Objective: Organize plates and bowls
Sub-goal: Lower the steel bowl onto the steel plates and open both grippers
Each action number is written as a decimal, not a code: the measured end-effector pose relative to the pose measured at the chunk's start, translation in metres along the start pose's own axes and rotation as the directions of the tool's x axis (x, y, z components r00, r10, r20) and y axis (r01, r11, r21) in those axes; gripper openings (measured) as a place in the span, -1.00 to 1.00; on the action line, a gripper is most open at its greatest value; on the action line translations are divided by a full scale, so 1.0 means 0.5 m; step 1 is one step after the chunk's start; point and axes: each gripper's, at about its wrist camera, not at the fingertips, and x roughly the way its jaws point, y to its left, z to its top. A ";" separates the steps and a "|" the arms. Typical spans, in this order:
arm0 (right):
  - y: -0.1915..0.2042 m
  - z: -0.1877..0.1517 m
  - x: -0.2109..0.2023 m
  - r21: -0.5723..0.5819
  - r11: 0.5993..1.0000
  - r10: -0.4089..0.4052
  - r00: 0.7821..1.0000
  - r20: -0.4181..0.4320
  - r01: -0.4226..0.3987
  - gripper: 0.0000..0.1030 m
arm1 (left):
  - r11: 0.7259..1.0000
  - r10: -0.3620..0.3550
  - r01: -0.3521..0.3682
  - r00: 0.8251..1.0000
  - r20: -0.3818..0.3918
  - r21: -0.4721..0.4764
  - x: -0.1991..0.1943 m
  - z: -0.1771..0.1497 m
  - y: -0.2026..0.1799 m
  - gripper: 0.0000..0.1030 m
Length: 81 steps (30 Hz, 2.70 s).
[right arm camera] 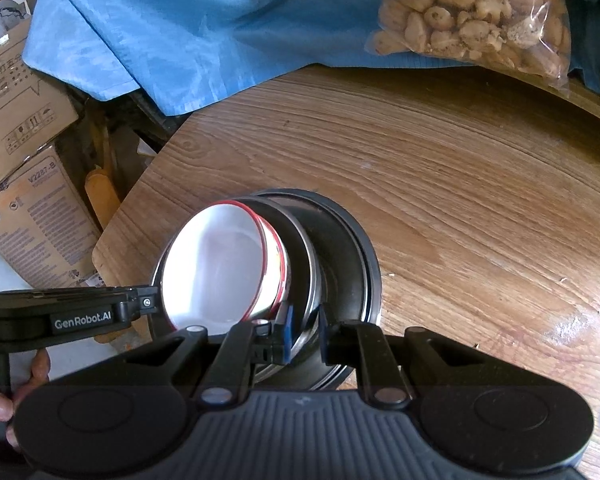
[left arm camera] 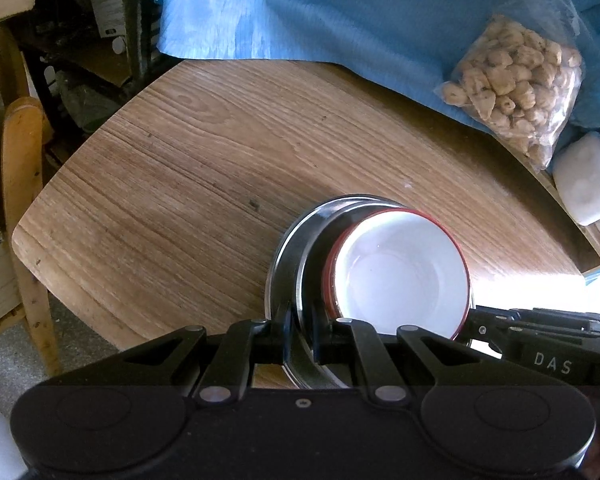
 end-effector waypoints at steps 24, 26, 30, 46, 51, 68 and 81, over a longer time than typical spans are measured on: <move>-0.017 0.021 0.008 0.038 0.999 -0.017 1.000 0.005 0.017 -0.68 | 0.998 -0.014 0.015 1.000 -0.008 0.053 0.019 0.041 -0.012 -0.84; -0.017 0.022 0.007 0.041 0.999 -0.021 1.000 0.007 0.021 -0.68 | 0.998 -0.016 0.017 1.000 -0.009 0.057 0.021 0.043 -0.013 -0.84; -0.016 0.022 0.003 0.044 0.999 -0.025 1.000 0.011 0.024 -0.68 | 0.998 -0.016 0.016 1.000 -0.009 0.064 0.023 0.046 -0.015 -0.83; 0.000 0.019 -0.006 0.011 0.999 -0.051 0.998 0.033 0.051 -0.65 | 0.993 0.017 -0.021 0.999 0.036 0.120 0.013 0.046 -0.027 -0.81; 0.003 0.016 -0.007 0.009 0.998 -0.057 0.997 0.043 0.056 -0.65 | 0.989 0.032 -0.040 0.998 0.058 0.140 0.006 0.051 -0.031 -0.73; -0.012 -0.006 -0.030 0.071 0.995 -0.073 0.990 0.118 0.065 -0.31 | 0.987 0.093 -0.106 0.990 0.105 0.123 -0.016 0.030 -0.025 -0.14; -0.018 -0.018 -0.040 0.077 0.991 -0.116 0.984 0.133 0.107 0.26 | 0.985 0.135 -0.147 0.982 0.136 0.086 -0.033 0.020 -0.013 0.39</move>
